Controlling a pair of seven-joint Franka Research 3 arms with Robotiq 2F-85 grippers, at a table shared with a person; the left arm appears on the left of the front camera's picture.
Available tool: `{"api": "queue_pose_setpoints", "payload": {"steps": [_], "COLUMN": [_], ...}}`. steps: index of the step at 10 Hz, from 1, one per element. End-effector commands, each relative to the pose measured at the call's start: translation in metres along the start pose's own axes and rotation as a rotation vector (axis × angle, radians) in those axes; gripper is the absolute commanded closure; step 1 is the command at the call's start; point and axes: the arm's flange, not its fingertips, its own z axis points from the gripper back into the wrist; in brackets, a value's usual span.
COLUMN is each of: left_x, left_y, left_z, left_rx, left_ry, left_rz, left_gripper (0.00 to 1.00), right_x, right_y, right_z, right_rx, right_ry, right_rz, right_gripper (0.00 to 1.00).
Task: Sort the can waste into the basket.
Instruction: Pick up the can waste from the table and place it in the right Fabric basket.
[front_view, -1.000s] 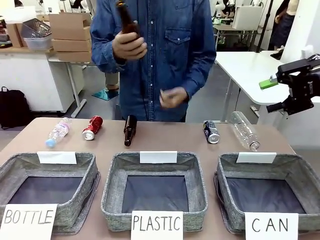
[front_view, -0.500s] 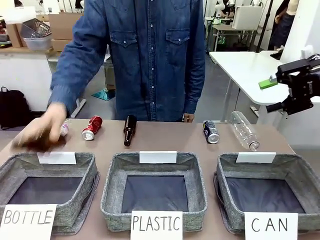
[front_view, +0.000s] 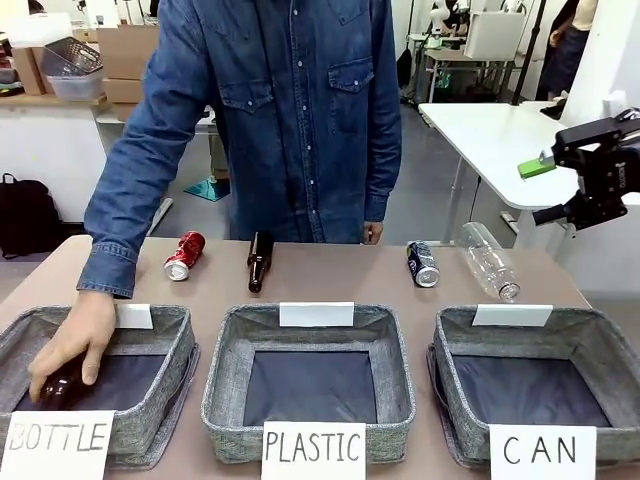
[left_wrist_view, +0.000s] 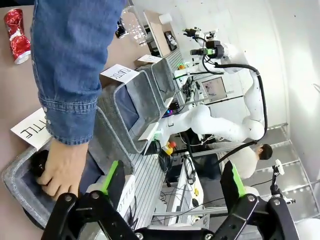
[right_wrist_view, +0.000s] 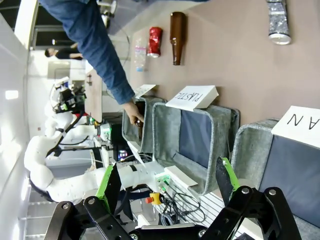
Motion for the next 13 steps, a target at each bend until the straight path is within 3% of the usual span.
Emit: {"api": "queue_pose_setpoints", "payload": {"steps": [1,4,6,10,12,13], "left_x": [0.0,0.011,0.035,0.122,0.166,0.181], "left_y": [0.001,0.002,-0.004,0.008,0.035,0.055], "left_z": [0.006,-0.003,-0.031,-0.151,-0.208,-0.23], "left_rx": [-0.007,0.006,0.118,0.546,0.709,0.839], "left_ry": [0.034,0.062,0.106,0.251,0.261,0.197], "left_rz": [-0.014,-0.012,0.01,0.146,0.197,0.234], "left_gripper": [0.0,0.0,0.0,0.0,0.0,0.0], "right_x": [0.003,0.003,0.003,0.003,0.003,0.003], "right_y": [0.001,0.001,0.001,0.001,0.001,0.001], "right_z": [-0.002,-0.002,-0.002,-0.002,-0.002,-0.002], "right_rx": [0.025,0.025,0.025,0.025,0.025,0.025], "right_ry": [-0.007,-0.007,-0.007,-0.007,-0.007,-0.007], "right_rz": [0.026,0.026,0.026,0.026,0.026,0.026], "right_gripper": [0.0,0.0,0.0,0.0,0.0,0.0]}}
